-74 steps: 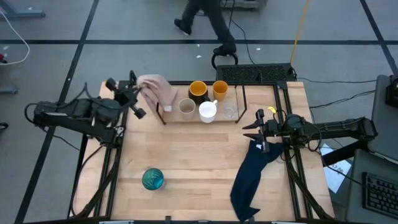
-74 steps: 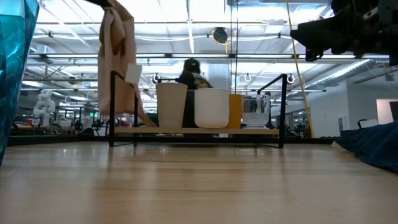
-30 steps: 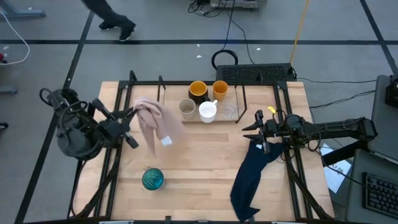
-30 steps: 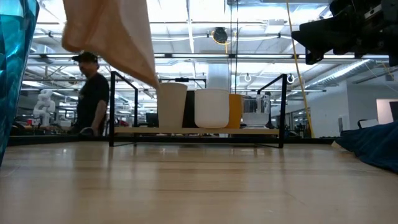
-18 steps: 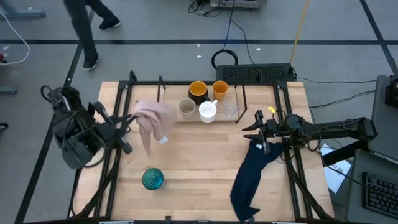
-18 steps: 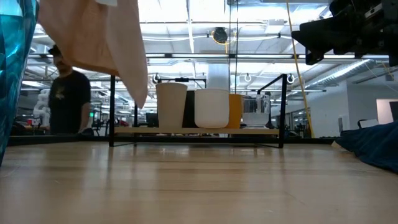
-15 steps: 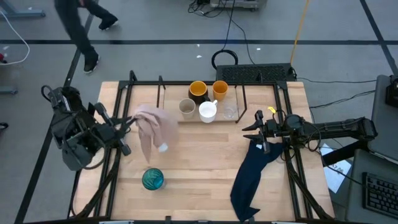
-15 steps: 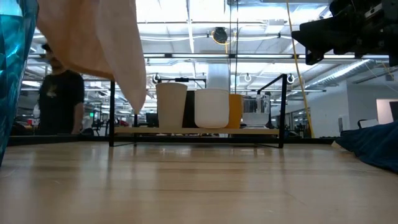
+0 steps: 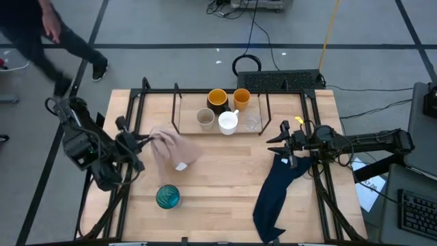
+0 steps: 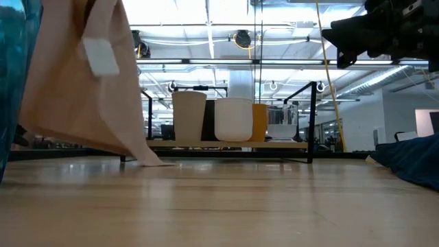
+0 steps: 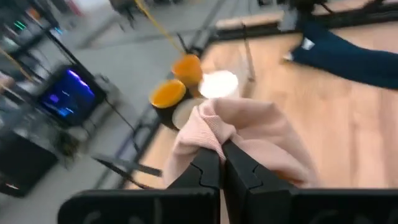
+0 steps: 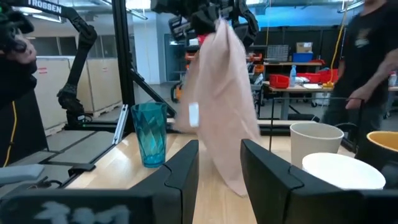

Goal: Stack small to large cups/mugs on shelf
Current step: Remove the light pink table napkin from the shelf

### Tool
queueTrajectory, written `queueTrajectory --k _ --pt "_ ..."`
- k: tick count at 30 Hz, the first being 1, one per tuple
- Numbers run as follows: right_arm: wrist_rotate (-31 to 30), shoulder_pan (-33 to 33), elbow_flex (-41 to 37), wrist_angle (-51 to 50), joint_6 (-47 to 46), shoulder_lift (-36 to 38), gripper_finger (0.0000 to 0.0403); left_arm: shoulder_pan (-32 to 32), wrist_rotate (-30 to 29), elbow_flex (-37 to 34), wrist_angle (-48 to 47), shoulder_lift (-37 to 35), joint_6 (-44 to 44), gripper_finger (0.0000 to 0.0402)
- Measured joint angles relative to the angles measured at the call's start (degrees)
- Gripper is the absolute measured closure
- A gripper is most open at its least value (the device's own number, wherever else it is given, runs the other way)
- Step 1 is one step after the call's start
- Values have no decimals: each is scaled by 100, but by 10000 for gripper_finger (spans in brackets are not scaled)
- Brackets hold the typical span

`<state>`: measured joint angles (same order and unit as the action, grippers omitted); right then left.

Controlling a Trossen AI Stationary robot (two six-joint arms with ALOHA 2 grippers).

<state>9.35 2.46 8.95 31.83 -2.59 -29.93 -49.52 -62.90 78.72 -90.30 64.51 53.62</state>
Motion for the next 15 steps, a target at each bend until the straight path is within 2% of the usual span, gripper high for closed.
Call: queueTrajectory --k 8,12,15 --pt "-1 0 0 29 -106 4 293 -72 1421 -177 35 4 763 401" --pt "-1 0 0 51 -107 4 293 -92 2208 -681 23 -13 1557 401" --pt "-1 0 0 51 -106 2 293 -209 2590 -1204 35 -7 2165 401"
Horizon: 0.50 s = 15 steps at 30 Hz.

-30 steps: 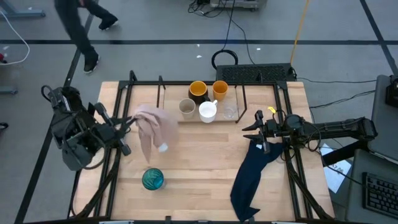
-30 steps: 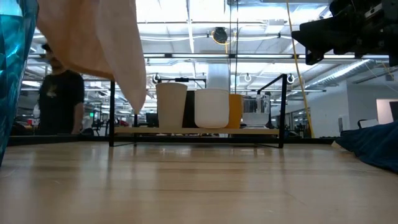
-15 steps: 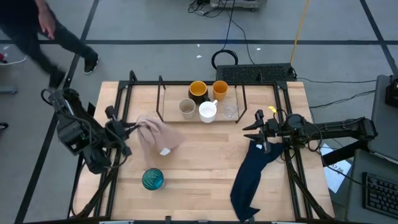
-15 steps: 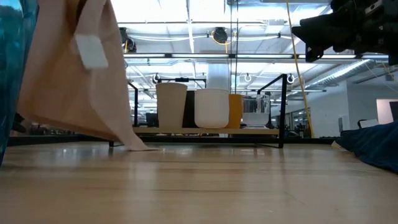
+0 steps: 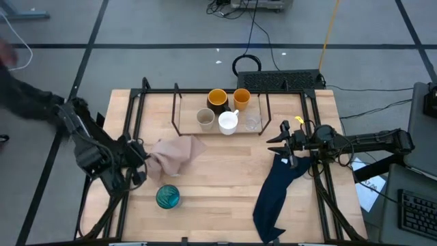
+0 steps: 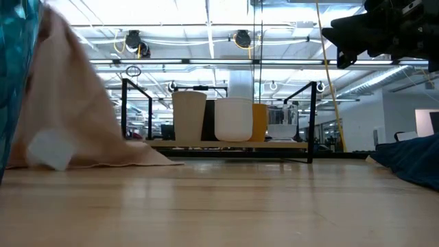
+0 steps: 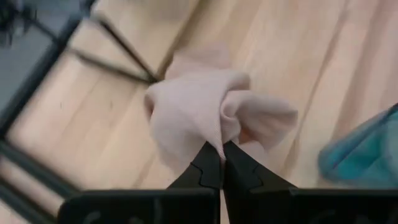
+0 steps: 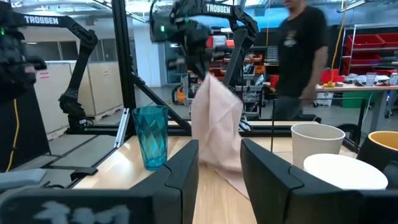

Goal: Stack small to large cups/mugs on shelf
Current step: Remove the light pink table napkin from the shelf

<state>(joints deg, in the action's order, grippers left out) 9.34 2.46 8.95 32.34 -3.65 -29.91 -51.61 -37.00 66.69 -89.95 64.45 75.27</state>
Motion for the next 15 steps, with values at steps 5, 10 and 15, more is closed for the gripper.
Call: queueTrajectory --k 5,10,15 --pt "0 0 0 0 8 2 293 -204 343 -839 185 -44 875 401" --pt "0 0 0 0 0 2 293 -292 429 -1698 1523 -197 906 401" --pt "0 0 0 0 1 2 293 -321 626 -2458 2496 -245 1007 399"
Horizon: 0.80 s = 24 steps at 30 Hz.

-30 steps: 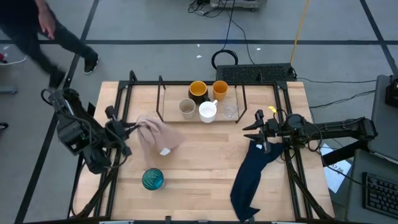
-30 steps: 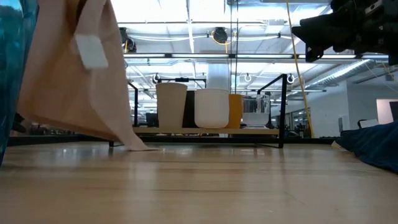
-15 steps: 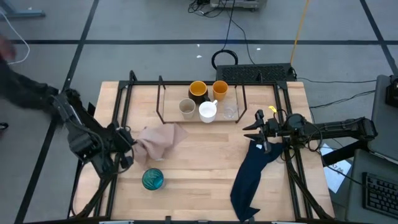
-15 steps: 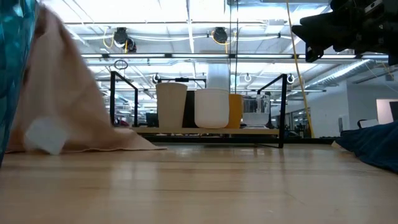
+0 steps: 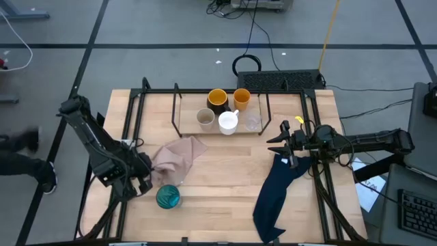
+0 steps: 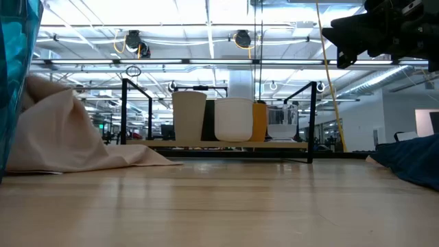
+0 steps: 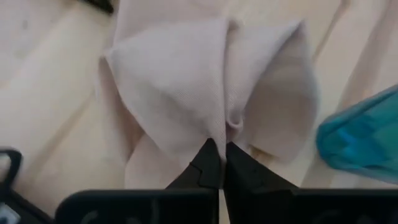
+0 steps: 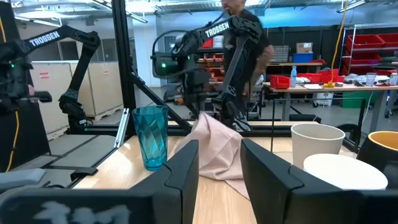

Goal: Stack small to large cups/mugs on shelf
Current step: Remove the light pink table napkin from the shelf, then put the blue cup on the shelf

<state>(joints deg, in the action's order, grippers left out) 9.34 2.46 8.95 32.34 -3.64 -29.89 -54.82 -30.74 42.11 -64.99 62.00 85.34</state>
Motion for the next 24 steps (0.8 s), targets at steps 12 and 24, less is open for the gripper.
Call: queueTrajectory --k 12,24 --pt "-2 0 0 40 -18 -2 293 21 210 -128 17 -183 167 262" --pt "-2 0 0 76 -4 1 293 313 190 670 -234 -1063 -391 152"
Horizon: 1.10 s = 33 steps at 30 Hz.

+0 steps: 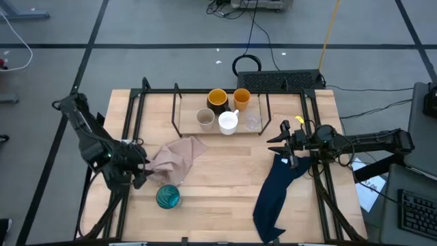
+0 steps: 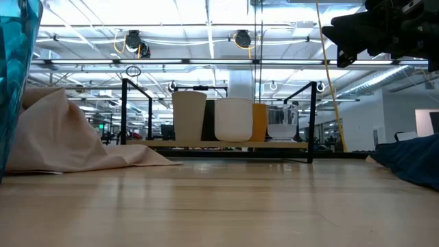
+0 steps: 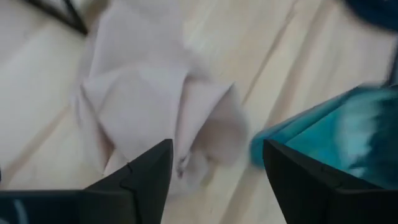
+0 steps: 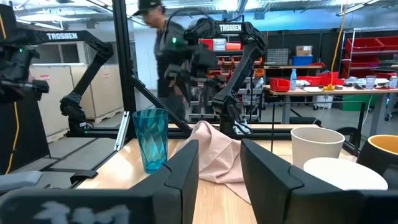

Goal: Stack small to large cups/mugs on shelf
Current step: Put the blue cup on the shelf

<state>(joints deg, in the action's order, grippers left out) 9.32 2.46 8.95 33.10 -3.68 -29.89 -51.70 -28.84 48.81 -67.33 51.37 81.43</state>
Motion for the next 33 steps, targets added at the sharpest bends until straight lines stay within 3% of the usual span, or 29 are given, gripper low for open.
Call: queueTrajectory --k 7,14,28,33 --pt "0 0 0 -7 28 -1 293 373 -295 782 701 41 -1351 171" --pt "-2 0 0 -9 83 -2 293 722 69 1220 1497 606 -2658 192" --pt "0 2 0 -7 90 -2 293 1091 1411 1268 1469 1679 -2088 193" --pt "0 2 0 -7 90 -2 293 1134 1621 1268 1422 1929 -1910 193"
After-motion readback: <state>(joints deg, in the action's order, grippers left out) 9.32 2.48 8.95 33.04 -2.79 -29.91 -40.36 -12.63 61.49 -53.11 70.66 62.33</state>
